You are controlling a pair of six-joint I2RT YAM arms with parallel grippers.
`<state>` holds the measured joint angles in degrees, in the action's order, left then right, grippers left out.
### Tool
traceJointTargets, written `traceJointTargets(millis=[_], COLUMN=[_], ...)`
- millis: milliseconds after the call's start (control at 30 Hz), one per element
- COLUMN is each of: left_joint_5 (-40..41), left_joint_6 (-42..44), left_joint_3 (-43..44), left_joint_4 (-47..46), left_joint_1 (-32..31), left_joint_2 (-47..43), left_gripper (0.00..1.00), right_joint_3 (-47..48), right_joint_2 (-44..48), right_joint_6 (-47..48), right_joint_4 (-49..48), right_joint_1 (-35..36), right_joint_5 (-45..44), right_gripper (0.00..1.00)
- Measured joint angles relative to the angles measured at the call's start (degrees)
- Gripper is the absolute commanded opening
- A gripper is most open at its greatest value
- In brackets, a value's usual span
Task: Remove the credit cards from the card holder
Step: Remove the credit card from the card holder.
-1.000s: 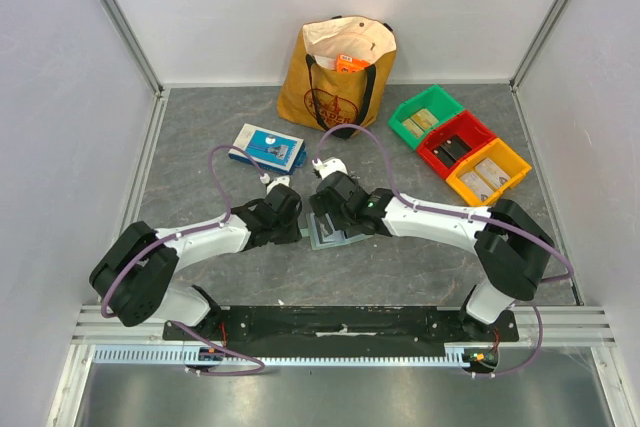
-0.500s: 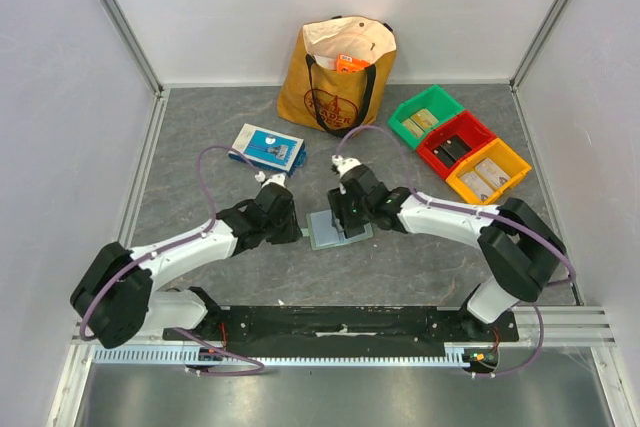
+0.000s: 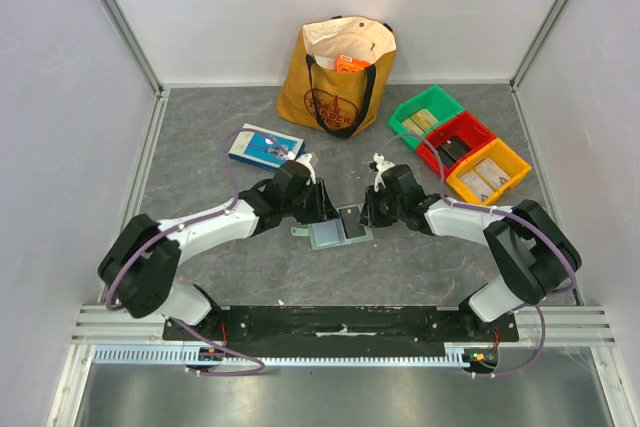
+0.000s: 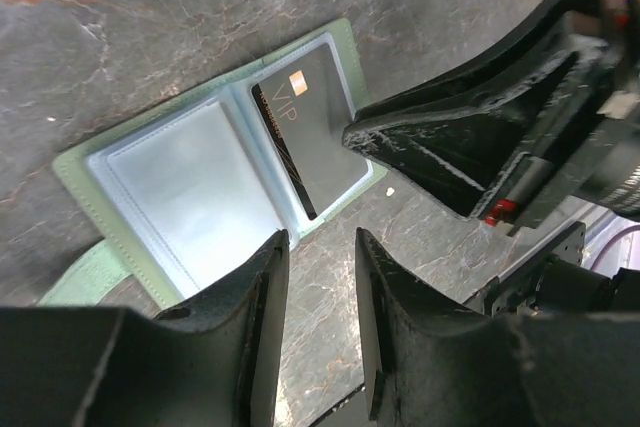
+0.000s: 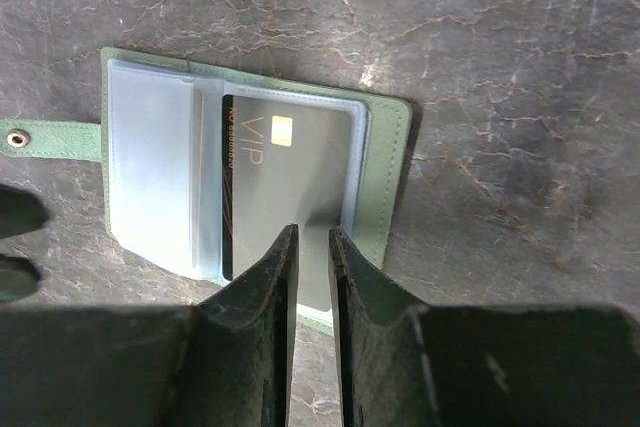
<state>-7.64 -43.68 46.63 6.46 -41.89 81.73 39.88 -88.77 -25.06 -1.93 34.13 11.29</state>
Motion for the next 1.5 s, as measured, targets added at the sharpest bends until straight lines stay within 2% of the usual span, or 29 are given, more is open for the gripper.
traceJointTargets(millis=[267, 600, 1100, 1500], left_joint_5=[-3.19, -3.45, -4.61, -7.80], left_joint_6=[-3.89, -8.81, -13.66, -16.48], left_joint_3=[0.00, 0.00, -3.30, -9.29], left_joint_4=[-7.04, -11.82, -17.75, -28.72], left_joint_1=[-0.26, -0.26, -0.24, 0.33], left_joint_2=[10.08, 15.65, 16.39, 16.39], left_gripper=[0.40, 0.38, 0.26, 0.20], right_joint_3=[-3.80, -5.70, -6.14, -6.36], right_joint_2=[0.00, 0.00, -0.02, -0.07], right_joint_6=[-1.97, -2.40, -2.38, -2.38], right_joint_4=[-5.88, -9.22, -9.97, -10.21], right_joint_1=[-2.82, -3.52, -3.98, -4.31], right_joint_5=[4.11, 6.58, 7.23, 7.76], right_gripper=[0.20, 0.19, 0.19, 0.19])
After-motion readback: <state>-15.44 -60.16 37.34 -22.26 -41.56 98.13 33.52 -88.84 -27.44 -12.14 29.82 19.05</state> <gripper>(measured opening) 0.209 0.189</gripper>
